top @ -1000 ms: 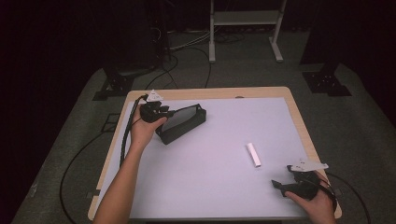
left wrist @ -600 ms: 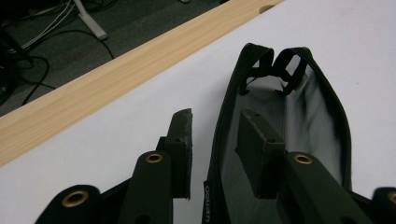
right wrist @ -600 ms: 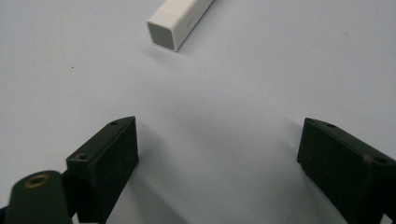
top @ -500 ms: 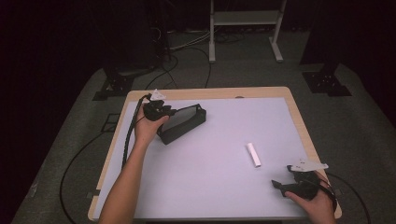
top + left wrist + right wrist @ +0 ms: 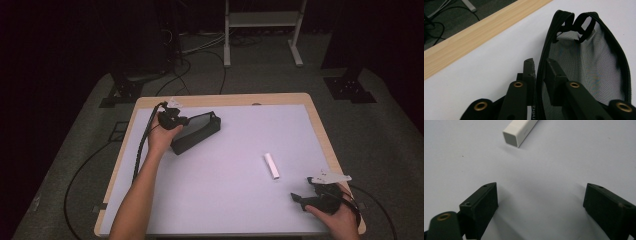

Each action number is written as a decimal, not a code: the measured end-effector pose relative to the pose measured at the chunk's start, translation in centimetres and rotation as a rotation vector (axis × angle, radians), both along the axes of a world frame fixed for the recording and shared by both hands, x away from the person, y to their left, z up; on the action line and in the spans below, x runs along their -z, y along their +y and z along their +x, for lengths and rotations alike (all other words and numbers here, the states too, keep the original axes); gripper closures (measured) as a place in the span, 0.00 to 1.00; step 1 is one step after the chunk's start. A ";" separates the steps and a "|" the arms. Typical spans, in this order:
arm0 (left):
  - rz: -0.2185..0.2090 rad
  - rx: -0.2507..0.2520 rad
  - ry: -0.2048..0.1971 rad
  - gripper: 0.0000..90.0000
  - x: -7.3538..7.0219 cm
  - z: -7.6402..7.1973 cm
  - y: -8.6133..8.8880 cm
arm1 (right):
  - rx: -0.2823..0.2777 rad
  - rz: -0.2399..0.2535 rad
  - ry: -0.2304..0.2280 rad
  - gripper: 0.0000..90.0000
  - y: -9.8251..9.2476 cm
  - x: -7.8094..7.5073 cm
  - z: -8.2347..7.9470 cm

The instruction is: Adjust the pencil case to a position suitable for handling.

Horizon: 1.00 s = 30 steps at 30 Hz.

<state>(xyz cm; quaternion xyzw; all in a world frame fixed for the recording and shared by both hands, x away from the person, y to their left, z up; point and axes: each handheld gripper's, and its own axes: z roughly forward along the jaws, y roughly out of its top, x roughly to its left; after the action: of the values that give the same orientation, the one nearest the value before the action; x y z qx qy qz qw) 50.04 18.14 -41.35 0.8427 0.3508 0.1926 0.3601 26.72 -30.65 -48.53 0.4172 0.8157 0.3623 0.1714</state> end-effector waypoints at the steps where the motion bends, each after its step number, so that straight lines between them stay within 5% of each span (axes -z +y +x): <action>1: 0.003 0.003 0.005 0.91 0.0 0.0 0.0 | 0.000 0.000 0.000 0.13 0.0 0.0 0.0; 12: -0.015 0.023 -0.001 0.99 -0.4 -0.2 0.2 | 0.000 0.001 0.001 0.13 0.0 0.0 0.0; 30: -0.046 0.131 -0.030 0.98 -2.7 -2.3 -0.2 | 0.000 0.000 0.000 0.13 0.0 0.0 0.0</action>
<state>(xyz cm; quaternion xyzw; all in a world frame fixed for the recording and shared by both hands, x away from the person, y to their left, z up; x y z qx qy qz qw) 47.73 17.98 -38.67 0.8524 0.2940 0.1731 0.3962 26.71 -30.65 -48.53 0.4173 0.8156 0.3624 0.1714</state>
